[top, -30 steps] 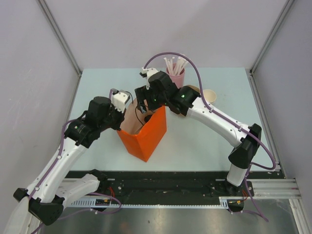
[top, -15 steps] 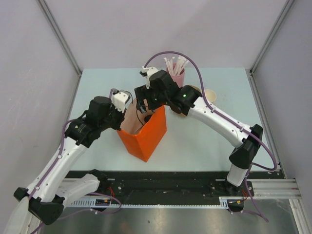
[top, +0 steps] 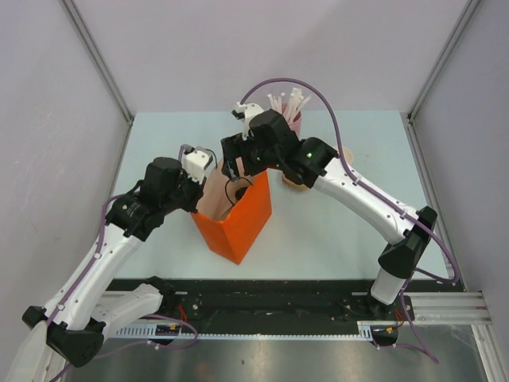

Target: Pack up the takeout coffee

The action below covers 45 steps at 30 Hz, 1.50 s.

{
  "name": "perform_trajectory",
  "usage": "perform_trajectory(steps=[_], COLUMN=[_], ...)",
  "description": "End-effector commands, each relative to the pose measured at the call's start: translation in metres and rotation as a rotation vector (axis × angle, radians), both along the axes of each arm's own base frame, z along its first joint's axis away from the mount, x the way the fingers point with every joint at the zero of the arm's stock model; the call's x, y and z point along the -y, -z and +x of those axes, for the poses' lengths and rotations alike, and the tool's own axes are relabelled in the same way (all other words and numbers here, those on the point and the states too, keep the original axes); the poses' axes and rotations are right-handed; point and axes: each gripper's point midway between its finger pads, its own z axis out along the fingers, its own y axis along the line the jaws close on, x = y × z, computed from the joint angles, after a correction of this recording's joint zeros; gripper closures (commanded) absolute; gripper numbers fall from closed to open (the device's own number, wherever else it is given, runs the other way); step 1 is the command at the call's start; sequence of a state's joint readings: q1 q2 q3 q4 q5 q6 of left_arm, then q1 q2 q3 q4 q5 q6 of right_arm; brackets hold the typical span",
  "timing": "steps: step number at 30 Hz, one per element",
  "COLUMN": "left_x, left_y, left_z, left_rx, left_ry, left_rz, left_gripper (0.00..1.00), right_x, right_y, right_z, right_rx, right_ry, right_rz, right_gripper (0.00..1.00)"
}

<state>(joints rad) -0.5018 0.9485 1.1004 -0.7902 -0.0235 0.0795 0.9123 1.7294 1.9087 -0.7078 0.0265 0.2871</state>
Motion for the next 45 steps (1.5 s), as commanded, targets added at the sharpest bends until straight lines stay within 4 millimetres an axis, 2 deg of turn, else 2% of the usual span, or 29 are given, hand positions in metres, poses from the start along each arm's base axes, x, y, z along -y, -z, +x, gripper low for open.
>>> perform_trajectory(steps=[1,8,13,20,26,33,36,42,45], left_x=[0.003,0.008,0.009,0.01,0.011,0.01,0.01,0.009,0.008], left_y=[-0.006,-0.008,-0.01,-0.015,-0.025,-0.042,-0.048,-0.055,-0.061], left_z=[-0.001,-0.003,-0.004,-0.004,-0.002,0.0,0.0,-0.003,-0.003], left_rx=[0.01,0.004,0.008,0.019,0.042,0.086,0.103,0.128,0.149], left_ry=[0.022,0.044,0.049,0.056,0.061,0.068,0.072,0.08,0.083], left_rz=[-0.005,-0.025,-0.031,-0.038,-0.045,-0.051,-0.052,-0.058,-0.058], left_gripper=[1.0,1.0,0.93,0.85,0.69,0.42,0.34,0.22,0.21], right_x=[0.013,0.023,0.028,0.037,0.043,0.059,0.064,0.07,0.074], right_y=[-0.068,-0.086,-0.096,-0.095,-0.087,-0.082,-0.079,-0.072,-0.073], right_z=[0.004,0.016,0.023,0.031,0.037,0.054,0.058,0.063,0.068], right_rx=[0.098,0.13,0.148,0.149,0.136,0.124,0.121,0.116,0.114], right_ry=[0.041,0.098,0.128,0.164,0.19,0.246,0.256,0.266,0.281], right_rz=[0.139,0.18,0.213,0.209,0.185,0.177,0.165,0.137,0.136], right_gripper=[0.16,0.14,0.11,0.11,0.1,0.09,0.09,0.09,0.06])
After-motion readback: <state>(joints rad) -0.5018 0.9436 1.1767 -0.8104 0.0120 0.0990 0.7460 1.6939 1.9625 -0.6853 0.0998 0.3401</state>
